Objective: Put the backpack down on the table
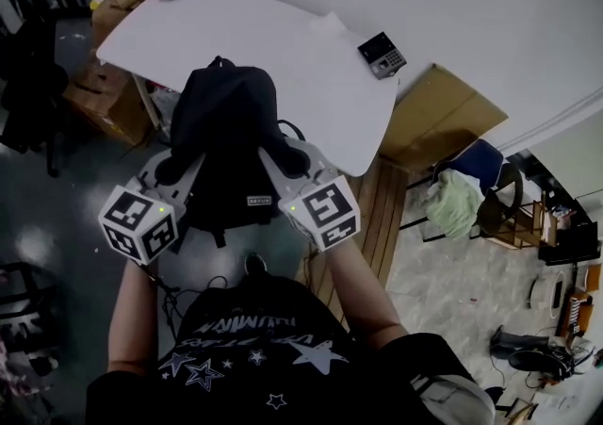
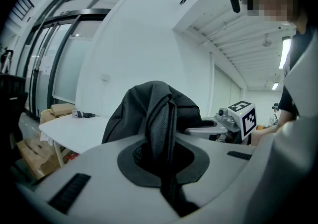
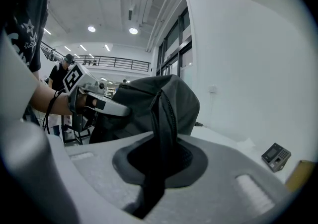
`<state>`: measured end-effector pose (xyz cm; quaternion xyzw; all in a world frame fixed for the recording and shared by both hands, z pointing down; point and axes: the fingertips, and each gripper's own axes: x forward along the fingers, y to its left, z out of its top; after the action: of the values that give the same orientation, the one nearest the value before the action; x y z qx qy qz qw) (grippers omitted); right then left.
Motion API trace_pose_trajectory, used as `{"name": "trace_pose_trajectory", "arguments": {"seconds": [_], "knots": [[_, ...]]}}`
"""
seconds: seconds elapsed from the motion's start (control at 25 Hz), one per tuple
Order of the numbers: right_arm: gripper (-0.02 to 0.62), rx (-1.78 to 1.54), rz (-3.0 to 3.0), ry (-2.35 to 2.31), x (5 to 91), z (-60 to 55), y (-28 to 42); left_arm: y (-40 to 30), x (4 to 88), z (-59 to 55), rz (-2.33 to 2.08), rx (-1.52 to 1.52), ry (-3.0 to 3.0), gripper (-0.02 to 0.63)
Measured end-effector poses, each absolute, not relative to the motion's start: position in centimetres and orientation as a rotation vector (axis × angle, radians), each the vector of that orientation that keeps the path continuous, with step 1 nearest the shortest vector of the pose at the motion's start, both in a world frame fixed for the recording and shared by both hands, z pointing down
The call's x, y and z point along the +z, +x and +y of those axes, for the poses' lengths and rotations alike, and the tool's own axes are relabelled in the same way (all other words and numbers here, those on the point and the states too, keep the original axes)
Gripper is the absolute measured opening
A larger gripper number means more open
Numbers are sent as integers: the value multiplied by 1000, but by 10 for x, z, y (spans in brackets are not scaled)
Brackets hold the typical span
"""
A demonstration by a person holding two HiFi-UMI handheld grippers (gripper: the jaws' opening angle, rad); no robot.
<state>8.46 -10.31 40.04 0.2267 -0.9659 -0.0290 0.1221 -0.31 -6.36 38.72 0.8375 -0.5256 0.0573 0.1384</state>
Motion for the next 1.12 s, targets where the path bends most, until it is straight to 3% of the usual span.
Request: {"name": "trace_pose_trajectory", "arguments": {"seconds": [1.12], "knots": [[26,-57,-2846,516,408,-169,-7,-91,401,-122,-1611,166,2346,11]]}}
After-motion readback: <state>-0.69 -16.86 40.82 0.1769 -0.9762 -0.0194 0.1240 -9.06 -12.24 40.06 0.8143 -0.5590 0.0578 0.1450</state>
